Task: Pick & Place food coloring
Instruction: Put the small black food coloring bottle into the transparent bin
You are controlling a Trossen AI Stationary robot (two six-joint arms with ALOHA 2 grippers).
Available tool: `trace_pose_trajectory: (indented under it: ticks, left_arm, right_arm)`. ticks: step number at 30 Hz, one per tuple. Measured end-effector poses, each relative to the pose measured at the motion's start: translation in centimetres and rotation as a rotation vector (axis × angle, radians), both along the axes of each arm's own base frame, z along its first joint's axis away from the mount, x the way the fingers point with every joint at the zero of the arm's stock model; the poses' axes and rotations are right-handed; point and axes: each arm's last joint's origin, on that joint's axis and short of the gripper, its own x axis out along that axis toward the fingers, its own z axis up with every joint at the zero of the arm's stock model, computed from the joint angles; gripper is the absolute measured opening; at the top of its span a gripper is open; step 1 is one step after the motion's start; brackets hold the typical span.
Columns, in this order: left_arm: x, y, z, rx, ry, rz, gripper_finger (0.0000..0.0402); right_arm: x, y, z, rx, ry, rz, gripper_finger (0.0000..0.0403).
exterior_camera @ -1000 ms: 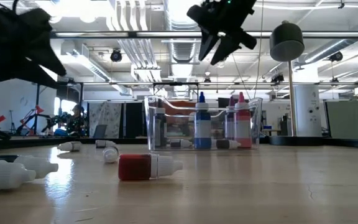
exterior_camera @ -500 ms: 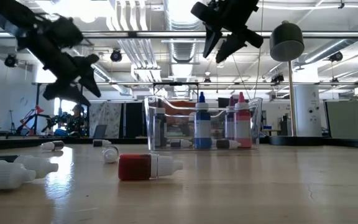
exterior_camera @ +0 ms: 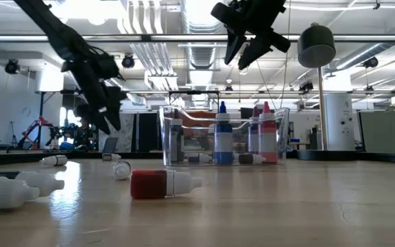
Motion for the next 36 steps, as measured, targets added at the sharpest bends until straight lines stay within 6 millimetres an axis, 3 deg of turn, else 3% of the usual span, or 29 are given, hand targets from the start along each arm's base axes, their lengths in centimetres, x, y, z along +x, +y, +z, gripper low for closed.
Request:
trace_pose_trajectory:
  ticks: [5,9,13,26,32,36]
  left_arm:
    - [1.6,2.6,-0.2,-0.067,0.142,-0.135,0.0209]
    - [2.8,3.4,-1.6,-0.146,0.212,-0.227,0.0209]
    - [3.6,3.2,-3.1,-0.205,0.272,-0.296,0.0209]
    - [6.1,2.3,-5.6,-0.16,0.481,-0.363,0.0209]
    - [6.6,1.8,-5.9,-0.168,0.5,-0.364,0.0202]
    - [6.6,1.8,-5.9,-0.192,0.486,-0.285,0.0175]
  right_arm:
    - [-0.2,0.0,-0.1,-0.002,0.029,0.005,0.0188]
    - [-0.5,0.0,-0.3,-0.003,0.069,0.01,0.0187]
    - [-0.6,-0.1,-0.4,-0.016,0.099,0.029,0.0187]
    - [-0.8,-1.4,-0.4,-0.041,0.134,0.035,0.0187]
    - [-0.8,-1.4,-0.4,-0.043,0.138,0.039,0.0187]
    - [-0.8,-1.4,-0.4,-0.044,0.138,0.039,0.0187]
